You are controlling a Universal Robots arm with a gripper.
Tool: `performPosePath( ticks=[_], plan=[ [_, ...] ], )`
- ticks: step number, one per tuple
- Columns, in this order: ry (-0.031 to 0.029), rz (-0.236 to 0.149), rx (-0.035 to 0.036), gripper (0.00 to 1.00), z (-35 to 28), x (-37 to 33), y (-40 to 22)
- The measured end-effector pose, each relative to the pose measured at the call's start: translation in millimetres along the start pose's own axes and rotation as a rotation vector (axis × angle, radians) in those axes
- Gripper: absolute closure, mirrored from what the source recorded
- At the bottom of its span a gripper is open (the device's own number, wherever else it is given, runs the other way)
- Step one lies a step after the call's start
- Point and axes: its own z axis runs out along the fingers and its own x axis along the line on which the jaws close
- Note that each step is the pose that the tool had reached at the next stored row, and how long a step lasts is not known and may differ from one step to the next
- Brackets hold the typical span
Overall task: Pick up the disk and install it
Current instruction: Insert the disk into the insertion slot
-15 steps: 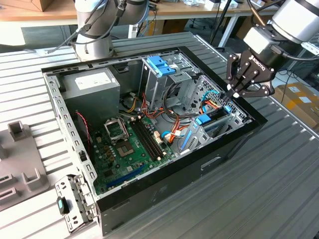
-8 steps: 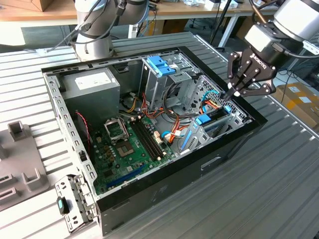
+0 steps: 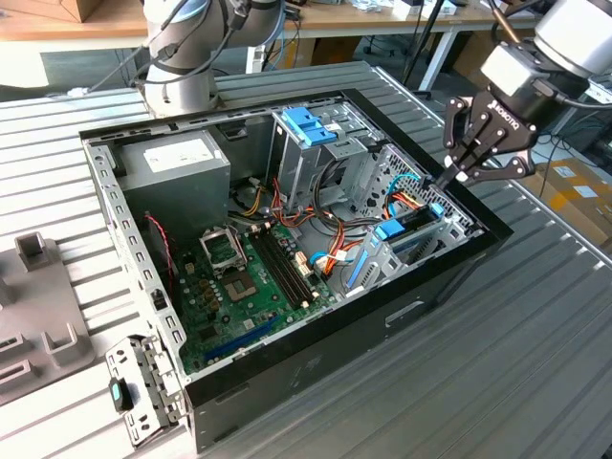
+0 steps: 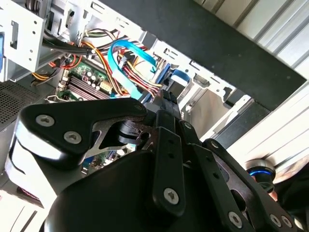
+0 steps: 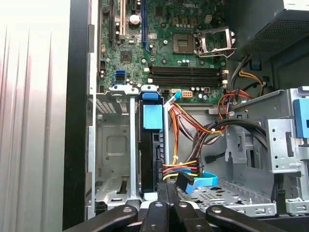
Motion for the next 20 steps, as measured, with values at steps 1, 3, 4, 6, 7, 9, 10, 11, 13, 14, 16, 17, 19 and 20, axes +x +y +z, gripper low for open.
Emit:
performPosePath(
  ticks=[1, 3, 4, 6, 7, 9, 10, 11, 13, 14, 16, 17, 19, 20],
  plan=[
    [-0.0001, 0.000, -0.0004, 0.89, -0.1, 0.0, -0.8],
    [-0.0001, 0.000, -0.0017, 0.89, -0.6, -0.1, -3.7],
    [-0.0001, 0.000, -0.0020, 0.89, -0.7, -0.1, -4.6],
    [-0.0001, 0.000, -0.0026, 0.89, -0.9, -0.2, -6.0],
    [-0.0001, 0.000, -0.0028, 0.89, -1.0, -0.2, -6.6],
    [-0.0002, 0.000, -0.0034, 0.89, -1.2, -0.2, -8.0],
    [-0.0001, 0.001, -0.0045, 0.89, -1.5, -0.2, -10.1],
    [-0.0002, 0.001, -0.0050, 0.89, -1.7, -0.3, -11.0],
    [-0.0001, 0.001, -0.0065, 0.89, -2.2, -0.4, -14.2],
    [-0.0001, 0.001, -0.0078, 0.89, -2.6, -0.4, -17.2],
    [-0.0002, 0.001, -0.0082, 0.89, -2.7, -0.5, -18.2],
    [-0.0003, 0.001, -0.0082, 0.89, -2.7, -0.5, -18.2],
    [0.0000, 0.001, -0.0082, 0.89, -2.8, -0.5, -18.3],
    [-0.0001, 0.001, -0.0082, 0.89, -2.8, -0.5, -18.3]
  ],
)
